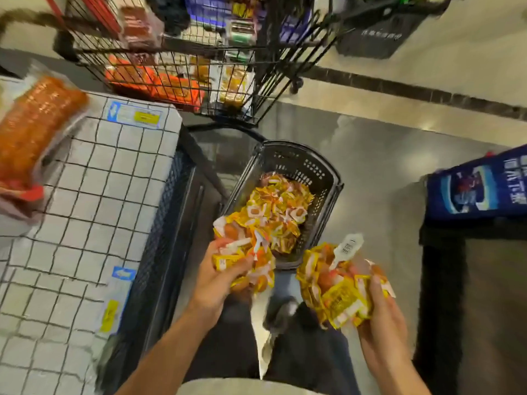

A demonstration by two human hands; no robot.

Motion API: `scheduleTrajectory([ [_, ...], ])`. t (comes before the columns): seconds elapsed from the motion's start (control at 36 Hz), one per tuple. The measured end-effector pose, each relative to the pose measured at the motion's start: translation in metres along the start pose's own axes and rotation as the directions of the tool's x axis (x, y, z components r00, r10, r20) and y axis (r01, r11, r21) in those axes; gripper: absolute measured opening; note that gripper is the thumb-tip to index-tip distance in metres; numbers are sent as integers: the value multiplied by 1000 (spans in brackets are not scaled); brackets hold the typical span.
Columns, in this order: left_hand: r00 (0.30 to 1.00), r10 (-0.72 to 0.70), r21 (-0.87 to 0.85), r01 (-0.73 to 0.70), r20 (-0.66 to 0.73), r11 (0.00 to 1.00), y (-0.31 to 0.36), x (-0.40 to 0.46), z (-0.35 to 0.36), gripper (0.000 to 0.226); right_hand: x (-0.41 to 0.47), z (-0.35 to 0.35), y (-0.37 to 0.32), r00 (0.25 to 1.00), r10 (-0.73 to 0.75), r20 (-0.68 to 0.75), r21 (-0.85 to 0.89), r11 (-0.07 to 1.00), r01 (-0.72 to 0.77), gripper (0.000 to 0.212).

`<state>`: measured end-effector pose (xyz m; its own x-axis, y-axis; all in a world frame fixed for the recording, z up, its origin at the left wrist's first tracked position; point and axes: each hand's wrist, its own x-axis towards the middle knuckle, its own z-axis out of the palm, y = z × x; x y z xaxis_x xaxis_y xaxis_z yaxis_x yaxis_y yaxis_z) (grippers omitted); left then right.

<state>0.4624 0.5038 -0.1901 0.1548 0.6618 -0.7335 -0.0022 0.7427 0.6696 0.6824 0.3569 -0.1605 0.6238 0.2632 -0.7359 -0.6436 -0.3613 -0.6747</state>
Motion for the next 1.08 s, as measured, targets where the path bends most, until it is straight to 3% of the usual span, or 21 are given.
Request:
scheduleTrajectory([
  [0.14,999,-34,137,39,-37,990,-33,86,2,63,77,45,40,995,-75,-63,-104,992,68,29],
  [0.28,997,-30,177,43,-74,983,-79,167,10,64,160,77,90,987,-149,-65,-196,971,134,24],
  [0.39,997,-1,183,16,-83,983,-123,236,23,51,232,99,123,984,-166,-69,-180,972,151,30],
  [0.5,991,92,241,-65,-102,968,-153,298,40,46,293,117,143,985,-164,-48,-152,976,156,21],
  [0.64,978,181,286,-144,-106,947,-160,366,76,45,364,148,148,976,-201,-81,-215,960,180,34],
  [0.81,976,214,246,-198,-40,949,-145,440,114,47,433,184,137,965,-228,-132,-134,968,210,36],
  [0.94,986,166,215,-161,-7,963,-148,494,123,50,481,202,149,983,-165,-78,-10,986,165,37],
  [1.03,1000,21,259,-15,-23,966,-170,517,119,48,502,204,170,993,-32,-110,-235,972,5,33],
  [1.08,996,-64,293,79,-61,953,-184,524,116,45,518,203,188,992,102,-68,-282,952,-117,40],
])
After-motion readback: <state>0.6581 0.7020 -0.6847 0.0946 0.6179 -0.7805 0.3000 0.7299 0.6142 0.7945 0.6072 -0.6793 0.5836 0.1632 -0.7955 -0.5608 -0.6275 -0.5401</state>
